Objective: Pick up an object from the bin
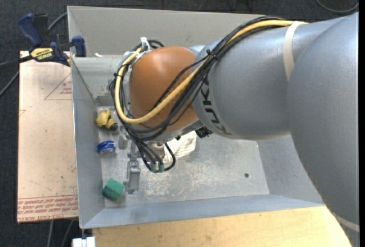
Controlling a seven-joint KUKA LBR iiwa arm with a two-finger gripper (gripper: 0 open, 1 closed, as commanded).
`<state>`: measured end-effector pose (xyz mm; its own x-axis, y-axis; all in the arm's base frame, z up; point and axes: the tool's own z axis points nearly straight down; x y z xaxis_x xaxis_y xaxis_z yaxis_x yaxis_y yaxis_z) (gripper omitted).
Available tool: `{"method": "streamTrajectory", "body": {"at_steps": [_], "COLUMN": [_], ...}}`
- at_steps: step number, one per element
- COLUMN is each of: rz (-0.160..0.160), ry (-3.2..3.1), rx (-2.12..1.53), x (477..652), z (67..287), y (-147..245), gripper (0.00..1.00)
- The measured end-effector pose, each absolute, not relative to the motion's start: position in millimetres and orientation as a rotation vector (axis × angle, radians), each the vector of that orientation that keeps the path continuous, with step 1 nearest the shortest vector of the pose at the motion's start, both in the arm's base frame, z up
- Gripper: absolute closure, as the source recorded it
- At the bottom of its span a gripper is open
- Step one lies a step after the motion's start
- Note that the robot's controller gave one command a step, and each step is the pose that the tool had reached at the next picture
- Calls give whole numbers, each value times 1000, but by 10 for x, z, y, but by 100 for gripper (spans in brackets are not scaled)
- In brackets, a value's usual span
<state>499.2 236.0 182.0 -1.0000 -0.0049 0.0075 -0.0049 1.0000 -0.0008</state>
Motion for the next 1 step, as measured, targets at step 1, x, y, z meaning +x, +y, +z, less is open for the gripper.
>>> {"method": "streamTrajectory", "body": {"at_steps": [1], "rz": [-1], "ry": [-3141], "rx": [-1], "x": [5014], "z": [1864], "y": [2345], "gripper": [0]}}
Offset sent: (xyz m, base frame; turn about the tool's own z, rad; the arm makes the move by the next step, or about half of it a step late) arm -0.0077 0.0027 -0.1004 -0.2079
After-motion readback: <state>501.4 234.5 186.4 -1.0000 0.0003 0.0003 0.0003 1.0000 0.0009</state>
